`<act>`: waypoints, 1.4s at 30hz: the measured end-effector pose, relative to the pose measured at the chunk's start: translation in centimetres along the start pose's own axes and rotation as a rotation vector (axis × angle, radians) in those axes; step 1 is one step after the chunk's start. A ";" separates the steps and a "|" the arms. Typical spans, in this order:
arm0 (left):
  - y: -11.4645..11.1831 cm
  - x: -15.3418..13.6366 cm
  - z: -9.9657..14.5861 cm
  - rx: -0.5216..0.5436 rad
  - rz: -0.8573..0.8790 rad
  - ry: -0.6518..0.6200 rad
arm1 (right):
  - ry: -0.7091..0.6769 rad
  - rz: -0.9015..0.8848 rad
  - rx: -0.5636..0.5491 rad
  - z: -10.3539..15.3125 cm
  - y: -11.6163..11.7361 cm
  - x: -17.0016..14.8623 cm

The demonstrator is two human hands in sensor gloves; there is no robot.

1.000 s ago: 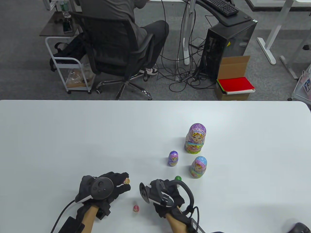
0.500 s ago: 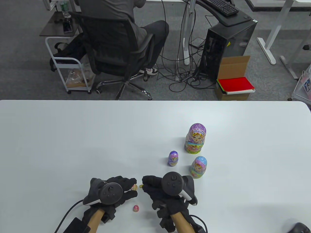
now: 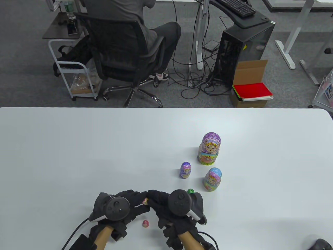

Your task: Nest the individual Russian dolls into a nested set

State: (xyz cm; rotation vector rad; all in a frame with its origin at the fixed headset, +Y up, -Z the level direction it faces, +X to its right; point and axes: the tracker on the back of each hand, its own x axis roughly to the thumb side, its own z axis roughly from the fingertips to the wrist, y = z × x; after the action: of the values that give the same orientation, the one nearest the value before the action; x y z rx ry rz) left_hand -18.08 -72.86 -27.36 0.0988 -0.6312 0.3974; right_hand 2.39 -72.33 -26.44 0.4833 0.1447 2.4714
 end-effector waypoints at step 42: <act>0.7 -2.7 0.4 0.042 0.016 0.092 | -0.044 0.298 -0.058 0.2 0.5 0.5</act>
State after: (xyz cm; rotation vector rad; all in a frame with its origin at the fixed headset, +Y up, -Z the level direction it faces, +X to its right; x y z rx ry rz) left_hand -20.59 -73.19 -28.61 0.1146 -0.5335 0.4287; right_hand 1.82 -72.41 -25.97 0.5690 -0.0197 2.7434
